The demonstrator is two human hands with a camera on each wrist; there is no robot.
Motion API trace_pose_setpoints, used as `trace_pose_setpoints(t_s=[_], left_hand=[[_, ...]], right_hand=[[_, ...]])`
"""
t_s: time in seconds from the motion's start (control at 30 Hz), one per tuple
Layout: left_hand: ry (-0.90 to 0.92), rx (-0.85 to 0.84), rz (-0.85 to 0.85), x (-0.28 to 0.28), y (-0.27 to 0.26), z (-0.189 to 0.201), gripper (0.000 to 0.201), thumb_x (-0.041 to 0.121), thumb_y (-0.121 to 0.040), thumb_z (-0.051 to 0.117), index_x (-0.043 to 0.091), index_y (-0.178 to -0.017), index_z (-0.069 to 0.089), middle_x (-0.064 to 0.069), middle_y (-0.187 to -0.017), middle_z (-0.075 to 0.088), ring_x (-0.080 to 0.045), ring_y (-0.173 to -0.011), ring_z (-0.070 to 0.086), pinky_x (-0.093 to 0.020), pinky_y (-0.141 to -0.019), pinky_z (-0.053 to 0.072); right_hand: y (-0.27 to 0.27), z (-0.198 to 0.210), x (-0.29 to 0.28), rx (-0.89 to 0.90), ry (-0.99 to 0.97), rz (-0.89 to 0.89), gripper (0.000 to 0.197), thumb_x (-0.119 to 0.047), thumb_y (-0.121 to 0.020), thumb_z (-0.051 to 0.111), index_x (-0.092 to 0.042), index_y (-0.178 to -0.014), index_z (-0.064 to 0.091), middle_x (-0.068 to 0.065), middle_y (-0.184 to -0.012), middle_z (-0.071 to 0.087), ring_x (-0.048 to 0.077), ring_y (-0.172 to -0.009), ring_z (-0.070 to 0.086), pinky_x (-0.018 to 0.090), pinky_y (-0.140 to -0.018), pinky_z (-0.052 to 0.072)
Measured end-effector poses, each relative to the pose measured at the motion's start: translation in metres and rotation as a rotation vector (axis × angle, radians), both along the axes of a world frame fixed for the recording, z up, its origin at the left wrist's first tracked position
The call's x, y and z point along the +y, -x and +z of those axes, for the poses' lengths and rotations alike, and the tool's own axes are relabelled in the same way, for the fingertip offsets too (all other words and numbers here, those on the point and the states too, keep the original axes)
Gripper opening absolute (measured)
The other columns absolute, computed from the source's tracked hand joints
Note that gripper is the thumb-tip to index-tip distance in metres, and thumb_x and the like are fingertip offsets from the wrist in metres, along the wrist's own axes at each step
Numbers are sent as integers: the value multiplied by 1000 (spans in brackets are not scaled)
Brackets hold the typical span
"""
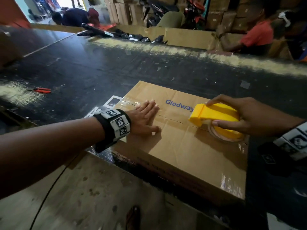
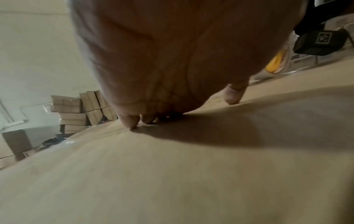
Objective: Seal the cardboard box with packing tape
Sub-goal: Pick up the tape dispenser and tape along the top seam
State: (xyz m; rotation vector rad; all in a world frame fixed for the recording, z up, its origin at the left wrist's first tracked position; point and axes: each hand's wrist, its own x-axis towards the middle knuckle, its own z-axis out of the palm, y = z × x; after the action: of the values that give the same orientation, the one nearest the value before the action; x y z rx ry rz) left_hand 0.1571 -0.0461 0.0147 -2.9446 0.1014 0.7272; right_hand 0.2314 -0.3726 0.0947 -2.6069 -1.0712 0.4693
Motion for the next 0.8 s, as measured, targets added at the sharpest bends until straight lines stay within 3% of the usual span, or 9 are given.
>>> trace_pose_setpoints(t_s=[0.1, 0.27, 0.43, 0.53, 0.63, 0.73, 0.8], left_hand=[[-69, 14, 28, -13, -2, 11, 96, 68, -96, 28, 13, -160, -18, -14, -170, -21, -30, -159, -15, -48, -130, 2], [117, 32, -44, -88, -8, 12, 88, 59, -101, 30, 16, -159, -21, -9, -169, -24, -26, -158, -19, -48, -129, -1], [113, 78, -6, -95, -12, 8, 91, 63, -100, 29, 18, -158, -23, -8, -167, -29, -26, -156, -23, -48, -129, -2], [108, 79, -8, -96, -13, 6, 88, 59, -101, 29, 17, -159, -20, -8, -168, -27, -25, -156, -23, -49, -129, -2], [103, 84, -1, -97, -13, 3, 86, 56, -102, 30, 16, -160, -19, -8, -169, -27, -25, -156, -24, -48, -129, -3], [97, 100, -14, -98, -15, 5, 86, 55, -102, 30, 15, -159, -20, -9, -168, -28, -25, -155, -26, -47, -128, -4], [96, 114, -16, -99, -15, 6, 85, 54, -103, 29, 15, -159, -22, -8, -167, -30, -25, -155, -27, -46, -127, -6]], right_hand=[[-4, 1, 7, -14, 28, 42, 75, -82, -63, 47, -55, -133, 39, -1, -135, 58, 18, -102, 59, 35, -76, 53], [-10, -1, 11, -37, 41, 77, 88, -91, -55, 39, -51, -134, 41, 2, -134, 59, 21, -104, 59, 39, -80, 55], [-14, -1, -3, -17, 27, 102, 70, -75, -73, 54, -49, -137, 42, -1, -140, 55, 15, -104, 53, 33, -79, 49], [-12, 0, -41, -26, 5, 136, 61, -67, -80, 59, -51, -137, 42, -7, -139, 55, 14, -109, 58, 34, -84, 53], [-9, 7, -110, -5, -14, 101, 60, -69, -80, 58, -56, -137, 43, -22, -131, 56, 2, -100, 62, 25, -75, 52], [3, 11, -173, 15, 15, 8, 68, -73, -72, 65, -63, -136, 43, -26, -126, 61, -1, -91, 67, 29, -70, 57], [9, 5, -187, 47, 37, -26, 66, -76, -70, 64, -66, -132, 45, -34, -118, 61, -8, -91, 64, 19, -67, 54]])
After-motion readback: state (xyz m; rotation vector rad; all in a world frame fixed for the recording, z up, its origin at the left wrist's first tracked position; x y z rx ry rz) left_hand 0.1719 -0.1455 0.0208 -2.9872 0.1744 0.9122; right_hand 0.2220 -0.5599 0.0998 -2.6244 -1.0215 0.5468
